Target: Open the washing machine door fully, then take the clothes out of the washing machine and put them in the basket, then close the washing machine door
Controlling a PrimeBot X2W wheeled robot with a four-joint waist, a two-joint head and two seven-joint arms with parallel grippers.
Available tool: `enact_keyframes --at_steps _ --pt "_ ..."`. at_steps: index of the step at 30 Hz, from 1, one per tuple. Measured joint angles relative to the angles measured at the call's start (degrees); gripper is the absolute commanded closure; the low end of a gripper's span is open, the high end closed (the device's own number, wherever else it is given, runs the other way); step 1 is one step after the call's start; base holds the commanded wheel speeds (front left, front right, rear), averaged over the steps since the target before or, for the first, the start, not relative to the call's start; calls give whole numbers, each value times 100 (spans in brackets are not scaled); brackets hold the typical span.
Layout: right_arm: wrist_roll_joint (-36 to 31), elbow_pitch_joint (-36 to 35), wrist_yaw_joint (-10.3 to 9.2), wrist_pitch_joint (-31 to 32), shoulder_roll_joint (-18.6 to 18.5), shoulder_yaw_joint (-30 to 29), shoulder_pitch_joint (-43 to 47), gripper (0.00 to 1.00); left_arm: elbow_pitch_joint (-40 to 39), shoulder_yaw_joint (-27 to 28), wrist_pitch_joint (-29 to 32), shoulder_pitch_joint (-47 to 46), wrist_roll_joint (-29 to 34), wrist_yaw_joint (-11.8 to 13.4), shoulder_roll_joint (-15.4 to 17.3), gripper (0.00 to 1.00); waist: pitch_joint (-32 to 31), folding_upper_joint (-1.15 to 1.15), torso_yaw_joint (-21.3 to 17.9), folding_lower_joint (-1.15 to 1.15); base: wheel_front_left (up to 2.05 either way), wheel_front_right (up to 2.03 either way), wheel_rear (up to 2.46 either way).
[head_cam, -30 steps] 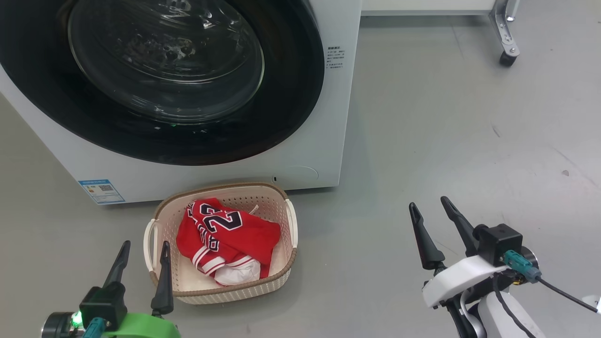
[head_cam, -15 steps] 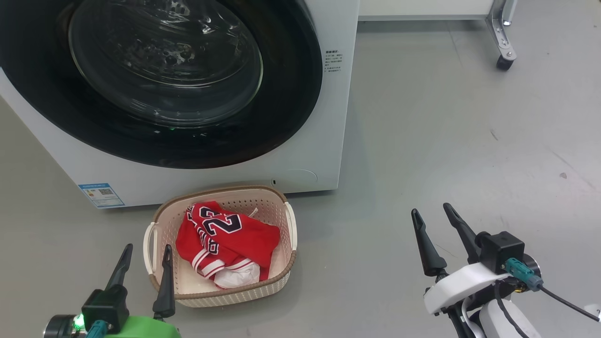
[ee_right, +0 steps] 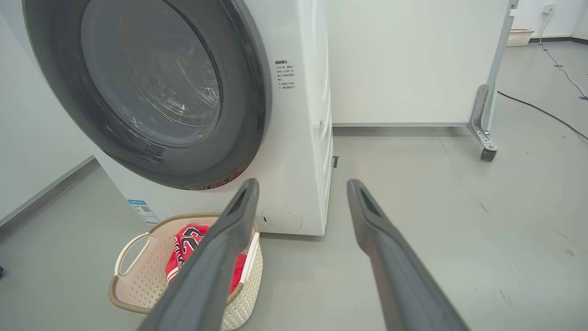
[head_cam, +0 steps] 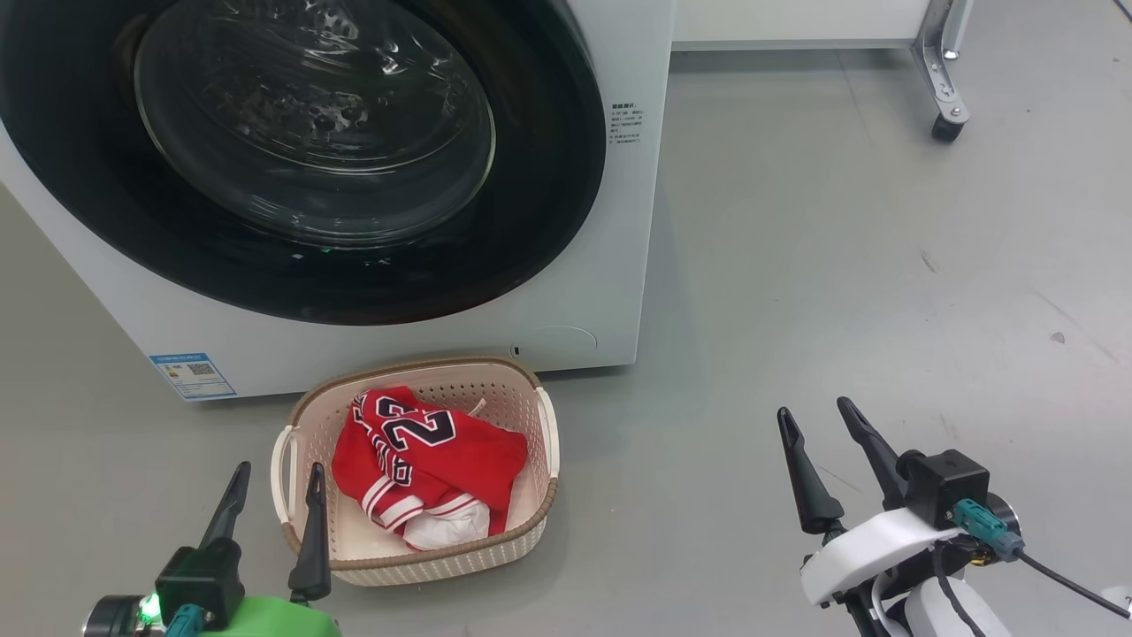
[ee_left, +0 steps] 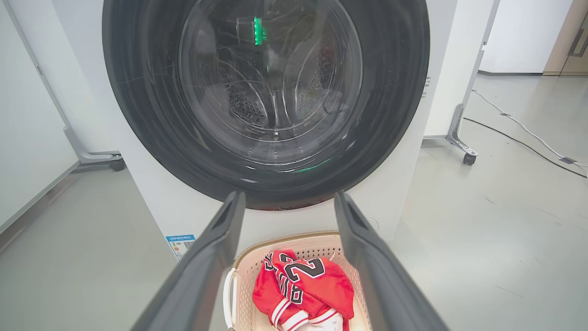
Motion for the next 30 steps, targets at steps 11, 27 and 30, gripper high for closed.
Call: enact_keyframes --at_steps 11,27,30 --pt "-22 96 7 7 33 -29 44 100 137 -57 7 7 1 5 -49 100 -13 0 -7 0 0 0 0" --pt "492 388 11 67 113 -58 425 100 610 25 194 29 -514 -38 -126 100 -36 0 1 0 0 0 0" --pt "784 352 13 119 113 -112 425 100 633 55 280 26 -817 -78 -127 100 -44 0 4 0 0 0 0"
